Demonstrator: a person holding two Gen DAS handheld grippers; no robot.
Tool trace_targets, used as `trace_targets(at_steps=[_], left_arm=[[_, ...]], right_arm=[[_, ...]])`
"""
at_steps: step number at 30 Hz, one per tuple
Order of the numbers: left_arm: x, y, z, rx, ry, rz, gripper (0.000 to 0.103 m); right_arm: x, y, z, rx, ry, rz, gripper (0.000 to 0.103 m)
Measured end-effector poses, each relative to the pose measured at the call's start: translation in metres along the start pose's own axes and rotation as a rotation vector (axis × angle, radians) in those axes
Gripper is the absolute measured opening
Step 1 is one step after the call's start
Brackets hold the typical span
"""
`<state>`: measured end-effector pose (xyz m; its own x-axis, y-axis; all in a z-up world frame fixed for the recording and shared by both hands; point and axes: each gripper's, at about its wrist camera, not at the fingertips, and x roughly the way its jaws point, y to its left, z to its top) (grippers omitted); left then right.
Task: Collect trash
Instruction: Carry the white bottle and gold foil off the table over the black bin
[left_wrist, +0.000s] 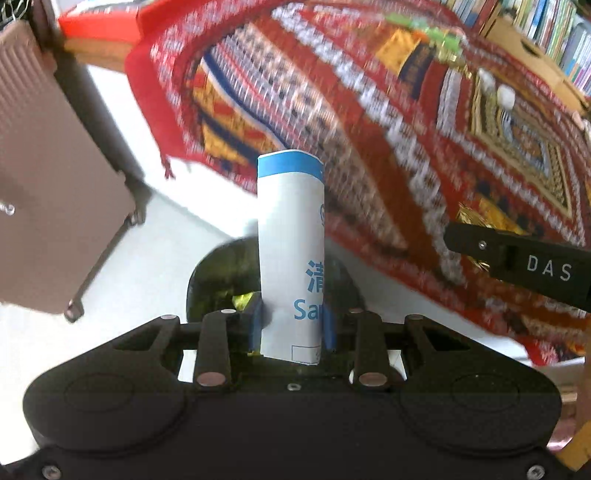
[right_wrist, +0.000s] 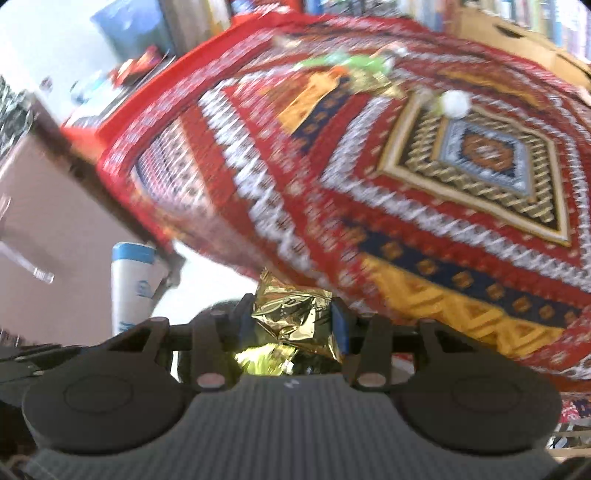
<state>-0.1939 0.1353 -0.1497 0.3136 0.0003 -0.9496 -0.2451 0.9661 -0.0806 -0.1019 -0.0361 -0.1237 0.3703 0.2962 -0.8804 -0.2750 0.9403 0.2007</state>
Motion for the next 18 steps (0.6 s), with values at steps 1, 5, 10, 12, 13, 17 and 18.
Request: trace_targets(at_steps=[1, 5, 10, 12, 13, 17, 18], left_arm=[[0.002, 0.001, -0.004, 0.003, 0.012, 0.001, 0.03], [0.009, 0.005, -0.017, 0.009, 0.052, -0.002, 0.031], [0.015, 0.011, -0.026, -0.005, 0.076, -0.008, 0.031], [0.017, 0.013, -0.027, -0.009, 0.082, -0.011, 0.032], [0.018, 0.014, -0.027, -0.009, 0.085, -0.013, 0.032], [0.022, 0.018, -0.027, -0.018, 0.098, -0.031, 0.033], [0.024, 0.019, -0.027, -0.023, 0.103, -0.039, 0.033]], right_arm=[[0.002, 0.004, -0.002, -0.01, 0.013, 0.008, 0.048], [0.009, 0.015, -0.006, -0.044, 0.047, 0.038, 0.048], [0.016, 0.023, -0.008, -0.058, 0.078, 0.064, 0.049], [0.019, 0.025, -0.007, -0.063, 0.088, 0.078, 0.049], [0.021, 0.026, -0.007, -0.066, 0.093, 0.083, 0.049], [0.024, 0.032, -0.003, -0.081, 0.099, 0.099, 0.049], [0.024, 0.032, -0.002, -0.081, 0.099, 0.107, 0.049]])
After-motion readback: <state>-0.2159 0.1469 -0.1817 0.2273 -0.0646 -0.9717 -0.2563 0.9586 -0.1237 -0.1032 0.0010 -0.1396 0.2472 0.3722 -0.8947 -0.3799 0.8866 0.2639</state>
